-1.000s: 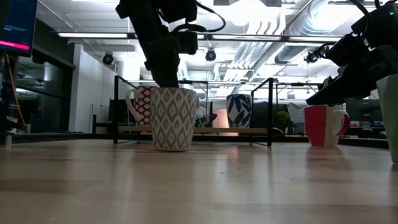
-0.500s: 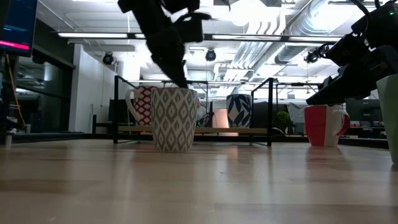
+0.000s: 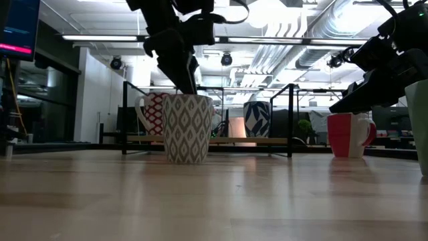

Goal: Place coffee mugs
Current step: Put the gray patterned mug on the shelf

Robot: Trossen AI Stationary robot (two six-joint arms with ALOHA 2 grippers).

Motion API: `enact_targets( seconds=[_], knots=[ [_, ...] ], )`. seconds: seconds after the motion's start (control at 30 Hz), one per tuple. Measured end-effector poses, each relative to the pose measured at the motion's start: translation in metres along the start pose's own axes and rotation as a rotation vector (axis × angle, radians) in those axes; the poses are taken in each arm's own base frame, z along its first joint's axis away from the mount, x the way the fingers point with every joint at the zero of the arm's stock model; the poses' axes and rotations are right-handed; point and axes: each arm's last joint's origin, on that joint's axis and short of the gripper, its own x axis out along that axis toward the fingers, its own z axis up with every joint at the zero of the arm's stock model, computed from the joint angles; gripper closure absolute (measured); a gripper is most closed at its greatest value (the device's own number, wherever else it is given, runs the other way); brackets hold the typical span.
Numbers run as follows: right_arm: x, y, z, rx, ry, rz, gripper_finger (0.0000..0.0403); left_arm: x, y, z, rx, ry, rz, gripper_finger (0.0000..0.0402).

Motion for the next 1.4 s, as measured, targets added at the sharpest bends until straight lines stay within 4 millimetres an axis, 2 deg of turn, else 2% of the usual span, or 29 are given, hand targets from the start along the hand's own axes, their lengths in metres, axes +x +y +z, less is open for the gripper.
enact_targets(
  seconds=[0.27,0.53,0.73,0.9,1.13,1.4],
  knots=[
    [0.000,0.000,0.000,-0.001,0.000,0.000,0.0307,0.000,0.003,-0.010,-0.170,0.101,0.054,0.0261],
    [0.000,0.000,0.000,-0.010,0.000,0.000,0.0307,-0.001,-0.001,-0.010,-0.330,0.101,0.059,0.0261],
    [0.000,0.000,0.000,-0.026,0.000,0.000,0.0307,-0.002,-0.015,-0.007,-0.344,0.095,0.014,0.0261],
    [0.000,0.000,0.000,-0.026,0.000,0.000,0.0307,-0.001,-0.022,-0.006,-0.319,0.095,0.048,0.0261],
    [0.000,0.000,0.000,-0.024,0.001,0.004,0.0307,-0.001,-0.016,-0.007,-0.350,0.095,0.124,0.0261],
    [0.000,0.000,0.000,-0.027,0.001,0.005,0.0307,-0.001,-0.017,-0.011,-0.429,0.130,0.109,0.0261]
  ],
)
